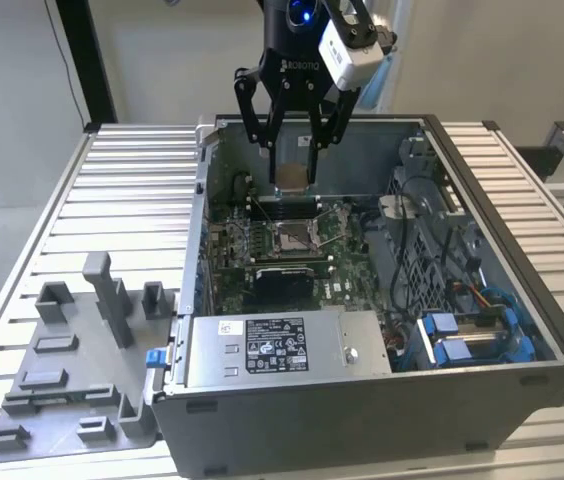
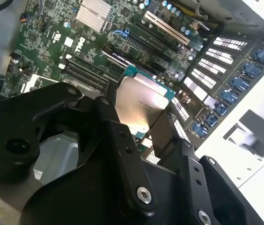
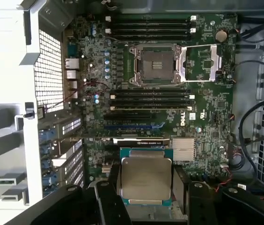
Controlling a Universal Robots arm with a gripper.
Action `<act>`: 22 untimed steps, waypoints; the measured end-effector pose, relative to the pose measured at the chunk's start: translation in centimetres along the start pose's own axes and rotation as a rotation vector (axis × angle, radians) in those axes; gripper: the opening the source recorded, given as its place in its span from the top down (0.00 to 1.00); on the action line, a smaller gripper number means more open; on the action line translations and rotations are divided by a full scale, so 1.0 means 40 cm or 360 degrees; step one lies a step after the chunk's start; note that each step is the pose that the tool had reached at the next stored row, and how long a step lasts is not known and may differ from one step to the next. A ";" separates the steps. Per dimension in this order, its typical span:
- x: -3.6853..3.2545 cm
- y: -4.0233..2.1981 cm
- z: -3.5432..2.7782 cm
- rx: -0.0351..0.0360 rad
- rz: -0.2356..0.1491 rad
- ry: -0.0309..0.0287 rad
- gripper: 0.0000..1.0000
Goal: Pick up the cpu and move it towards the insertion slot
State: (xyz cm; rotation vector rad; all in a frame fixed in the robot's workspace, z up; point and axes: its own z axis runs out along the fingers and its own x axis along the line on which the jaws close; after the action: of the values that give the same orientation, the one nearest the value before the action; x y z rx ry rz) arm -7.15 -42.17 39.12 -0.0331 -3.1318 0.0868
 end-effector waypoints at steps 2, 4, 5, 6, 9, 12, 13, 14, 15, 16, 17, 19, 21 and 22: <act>0.000 0.005 0.000 0.0000 0.0001 -0.00001 1.00; -0.001 0.013 -0.001 0.0000 0.0002 0.00001 1.00; -0.001 0.016 -0.001 0.0000 0.0002 0.00001 1.00; -0.001 0.020 -0.001 0.0000 0.0003 0.00001 1.00; -0.002 0.031 -0.002 0.0000 0.0005 0.00002 1.00; -0.003 0.042 -0.002 0.0003 0.0006 0.00007 1.00; -0.004 0.047 -0.002 0.0004 0.0007 0.00008 1.00; -0.004 0.052 -0.002 0.0005 0.0007 0.00009 1.00; -0.004 0.057 -0.002 0.0005 0.0008 0.00009 1.00; -0.004 0.062 -0.003 0.0005 0.0009 0.00009 1.00; -0.005 0.067 -0.003 0.0006 0.0010 0.00009 1.00; -0.005 0.077 -0.003 0.0007 0.0011 0.00010 1.00; -0.005 0.080 -0.003 0.0008 0.0012 0.00012 1.00; -0.005 0.080 -0.003 0.0008 0.0012 0.00011 1.00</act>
State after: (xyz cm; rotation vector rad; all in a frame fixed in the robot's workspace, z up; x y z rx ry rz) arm -6.88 -38.99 39.07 -0.0446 -3.1309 0.0946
